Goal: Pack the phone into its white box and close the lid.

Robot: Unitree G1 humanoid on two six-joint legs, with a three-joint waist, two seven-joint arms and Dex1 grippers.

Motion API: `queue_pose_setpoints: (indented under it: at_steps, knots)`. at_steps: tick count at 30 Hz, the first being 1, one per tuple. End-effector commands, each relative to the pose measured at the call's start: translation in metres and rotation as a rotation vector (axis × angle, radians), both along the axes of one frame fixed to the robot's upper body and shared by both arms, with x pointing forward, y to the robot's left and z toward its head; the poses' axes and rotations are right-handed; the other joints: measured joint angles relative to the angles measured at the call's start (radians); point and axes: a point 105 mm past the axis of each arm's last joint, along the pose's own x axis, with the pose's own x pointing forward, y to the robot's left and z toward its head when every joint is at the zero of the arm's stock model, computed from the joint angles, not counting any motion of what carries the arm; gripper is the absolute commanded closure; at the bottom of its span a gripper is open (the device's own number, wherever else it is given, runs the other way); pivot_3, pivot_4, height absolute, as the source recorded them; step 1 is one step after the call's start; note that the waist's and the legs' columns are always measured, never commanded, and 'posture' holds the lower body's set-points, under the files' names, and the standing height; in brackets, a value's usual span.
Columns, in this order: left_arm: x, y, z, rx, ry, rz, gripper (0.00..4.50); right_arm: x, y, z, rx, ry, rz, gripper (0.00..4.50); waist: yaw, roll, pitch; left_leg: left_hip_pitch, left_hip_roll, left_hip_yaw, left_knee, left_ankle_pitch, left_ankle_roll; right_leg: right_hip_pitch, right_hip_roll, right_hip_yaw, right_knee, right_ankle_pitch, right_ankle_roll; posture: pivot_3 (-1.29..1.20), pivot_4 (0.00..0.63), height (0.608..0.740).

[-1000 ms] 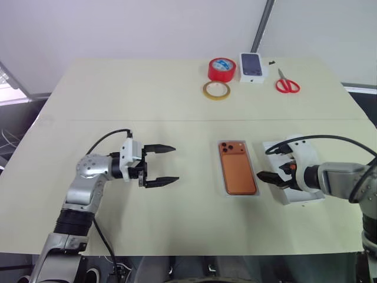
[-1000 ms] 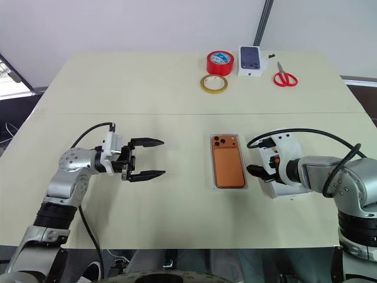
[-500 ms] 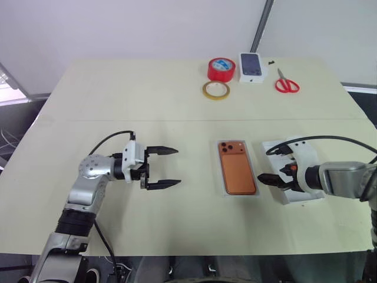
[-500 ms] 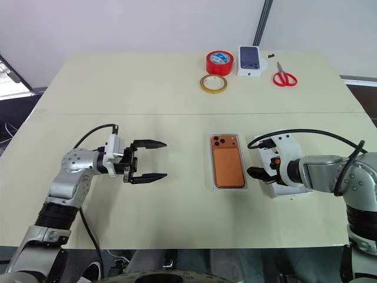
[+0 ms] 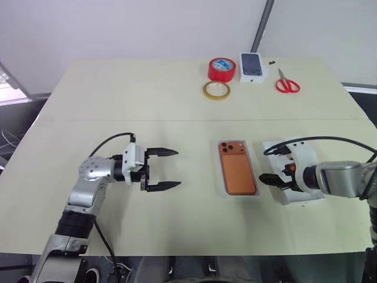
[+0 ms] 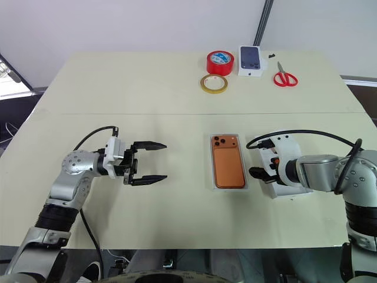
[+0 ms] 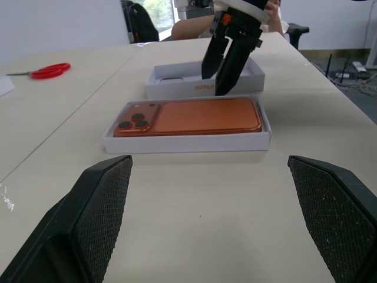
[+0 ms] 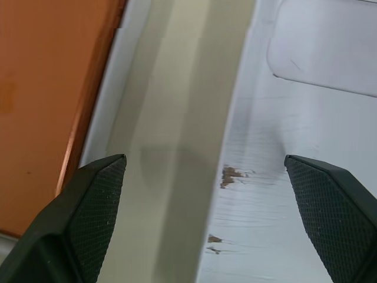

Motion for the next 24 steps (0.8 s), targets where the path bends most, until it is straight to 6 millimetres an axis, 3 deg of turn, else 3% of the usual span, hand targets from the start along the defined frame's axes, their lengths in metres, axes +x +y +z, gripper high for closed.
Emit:
queue_pose_setpoints:
  at_steps: [1, 9, 12, 19, 24]
  knots:
    - [-0.003, -0.004, 0.005, 0.008, -0.05, -0.029, 0.04, -0.001, 0.0, 0.006, -0.012, -0.013, 0.013, 0.0, 0.0, 0.0, 0.0, 0.0, 0.0, 0.0, 0.0, 0.0, 0.0, 0.0, 0.0, 0.0, 0.0, 0.0, 0.0, 0.0, 0.15, 0.74]
    - [-0.002, -0.002, 0.0, 0.047, -0.082, -0.046, 0.04, 0.0, -0.002, 0.005, -0.023, -0.009, 0.0, 0.0, 0.0, 0.0, 0.0, 0.0, 0.0, 0.0, 0.0, 0.0, 0.0, 0.0, 0.0, 0.0, 0.0, 0.0, 0.0, 0.0, 0.15, 0.74]
    - [-0.001, -0.003, 0.0, 0.044, -0.085, -0.046, 0.0, 0.0, -0.002, 0.002, -0.015, -0.001, -0.01, 0.74, 0.0, 0.0, 0.0, 0.0, 0.0, 0.0, 0.0, 0.0, 0.0, 0.0, 0.0, 0.0, 0.0, 0.0, 0.0, 0.0, 0.15, 0.74]
    - [-0.002, -0.004, 0.0, 0.04, -0.082, -0.045, 0.0, -0.001, -0.007, -0.005, -0.048, 0.009, -0.037, 4.28, -0.001, 0.0, 0.0, 0.0, 0.0, 0.0, -0.001, 0.0, 0.0, 0.0, 0.0, 0.0, -0.001, 0.0, 0.0, 0.0, 0.15, 0.74]
    - [-0.002, -0.004, 0.001, 0.039, -0.084, -0.044, 0.0, 0.001, -0.005, -0.004, -0.029, -0.005, -0.049, 4.45, -0.002, 0.0, 0.0, 0.0, 0.0, 0.0, -0.001, 0.0, 0.0, 0.0, 0.0, 0.0, -0.001, 0.0, 0.0, 0.0, 0.15, 0.74]
